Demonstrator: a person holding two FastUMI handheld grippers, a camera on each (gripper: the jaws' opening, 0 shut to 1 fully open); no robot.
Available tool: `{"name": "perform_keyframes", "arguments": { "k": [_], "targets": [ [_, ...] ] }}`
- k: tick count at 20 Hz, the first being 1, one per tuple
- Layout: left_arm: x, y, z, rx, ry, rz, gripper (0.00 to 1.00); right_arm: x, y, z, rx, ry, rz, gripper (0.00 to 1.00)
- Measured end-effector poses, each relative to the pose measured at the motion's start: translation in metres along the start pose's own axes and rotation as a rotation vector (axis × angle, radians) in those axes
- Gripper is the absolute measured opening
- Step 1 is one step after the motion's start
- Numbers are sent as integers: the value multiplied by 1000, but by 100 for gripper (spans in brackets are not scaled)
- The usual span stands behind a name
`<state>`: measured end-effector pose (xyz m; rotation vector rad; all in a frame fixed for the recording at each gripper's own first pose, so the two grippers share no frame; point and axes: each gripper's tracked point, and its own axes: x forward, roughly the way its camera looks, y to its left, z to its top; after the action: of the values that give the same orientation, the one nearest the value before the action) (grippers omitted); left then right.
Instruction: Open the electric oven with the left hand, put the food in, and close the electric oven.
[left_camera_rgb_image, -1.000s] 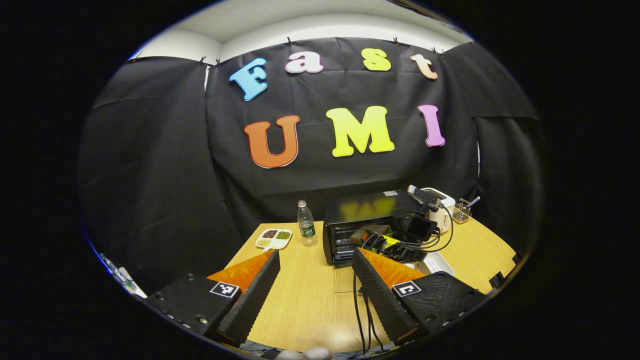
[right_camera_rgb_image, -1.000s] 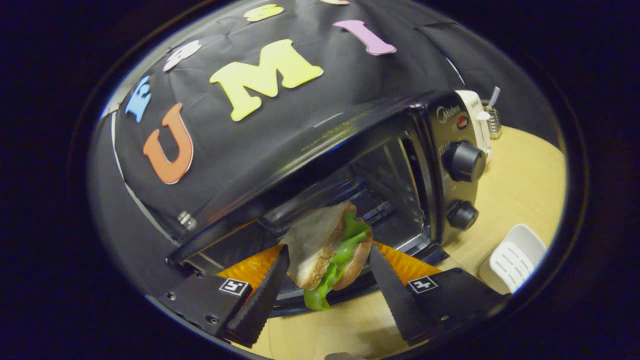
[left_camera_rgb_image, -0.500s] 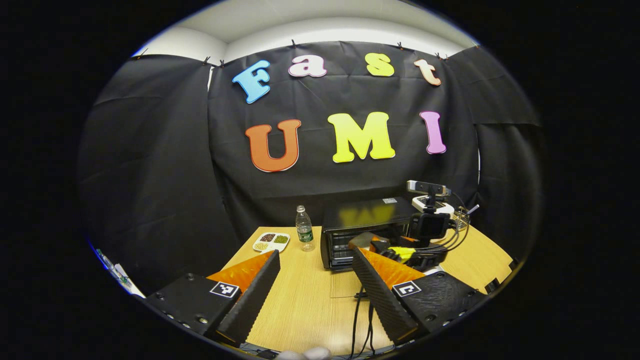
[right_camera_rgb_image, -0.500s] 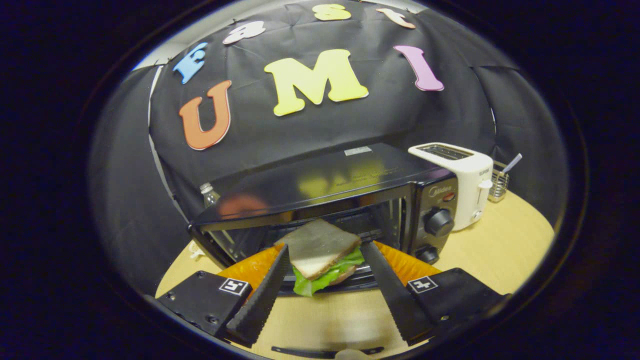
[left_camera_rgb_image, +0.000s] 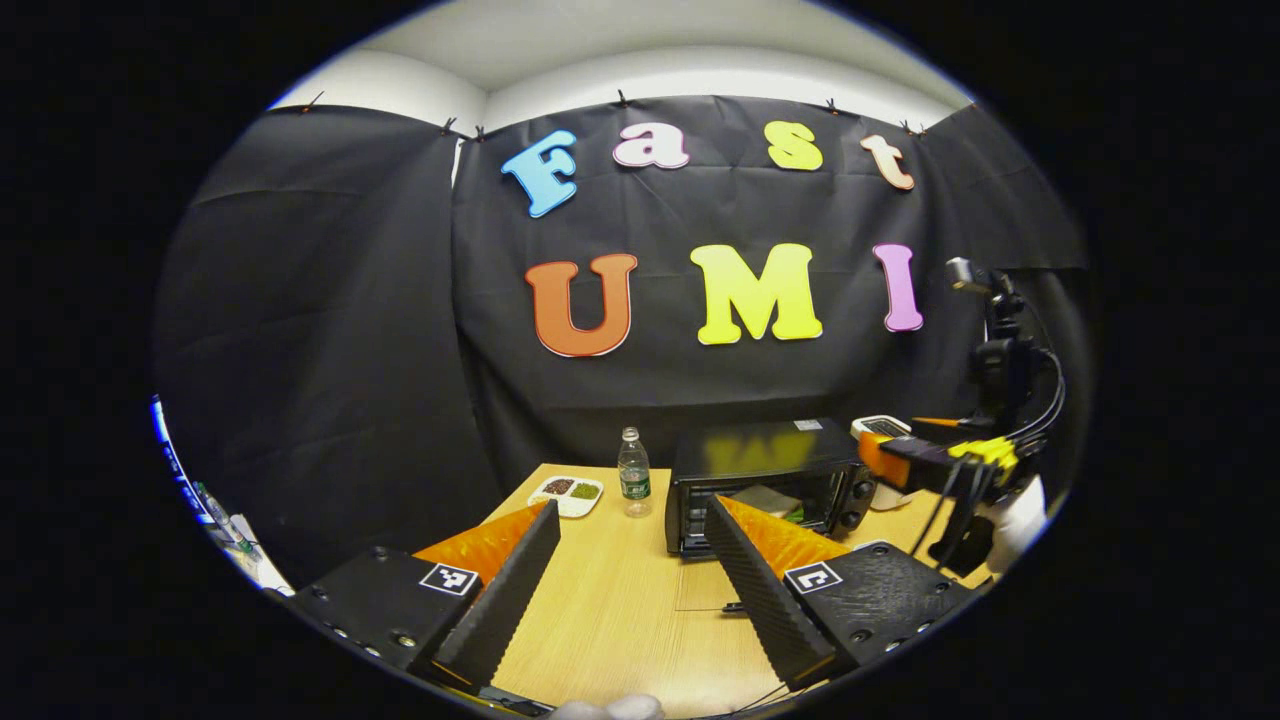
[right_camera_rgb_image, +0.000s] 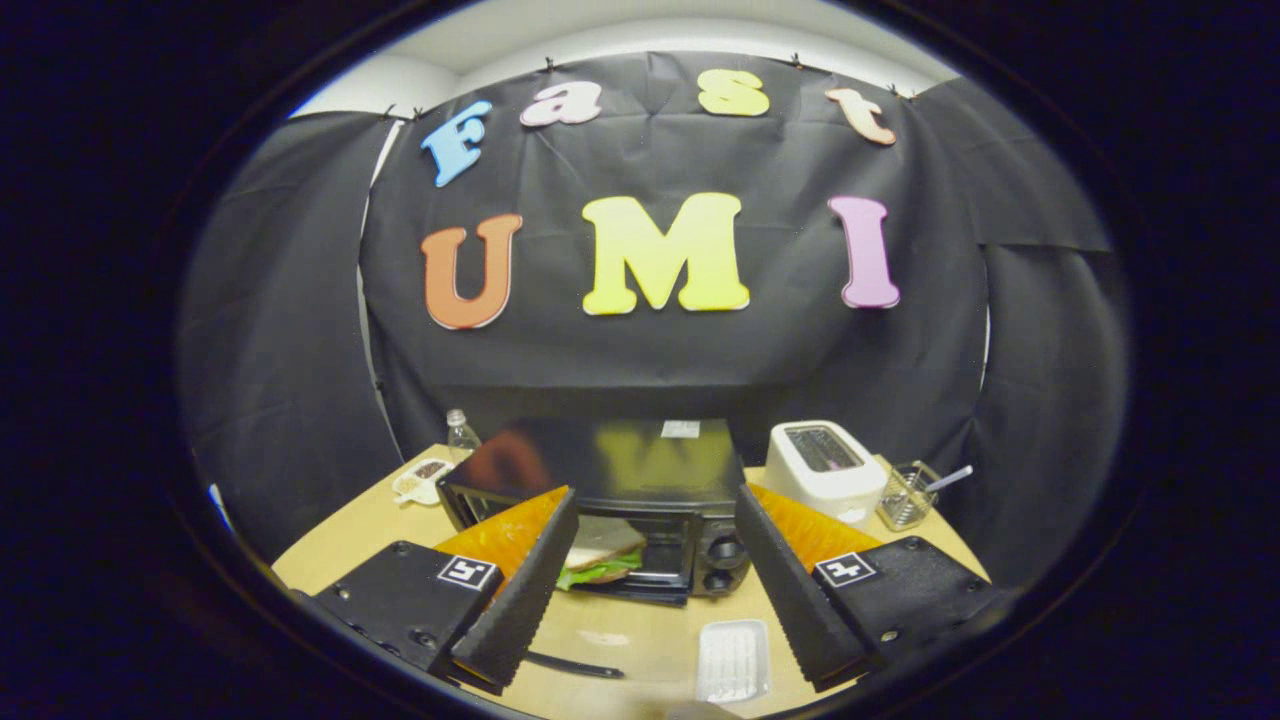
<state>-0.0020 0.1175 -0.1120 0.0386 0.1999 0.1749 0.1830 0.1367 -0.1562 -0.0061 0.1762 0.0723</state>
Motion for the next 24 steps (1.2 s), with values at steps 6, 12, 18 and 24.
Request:
{"name": "perform_keyframes", "arguments": {
  "k": [6, 12, 18, 24],
  "targets": [
    [7, -10, -14, 10, 4, 19, 95, -54, -39, 49, -58, -54, 16, 100],
    [22, -51, -41, 8, 38, -28, 95, -101, -82, 92, -55, -100, -13, 100],
    [37, -101, -95, 22, 118, -112, 95, -136, -116, 111, -35, -113, -42, 100],
    [46, -140, -165, 24, 225, -174, 96, -164, -144, 121, -63, -114, -97, 90]
  ]
}}
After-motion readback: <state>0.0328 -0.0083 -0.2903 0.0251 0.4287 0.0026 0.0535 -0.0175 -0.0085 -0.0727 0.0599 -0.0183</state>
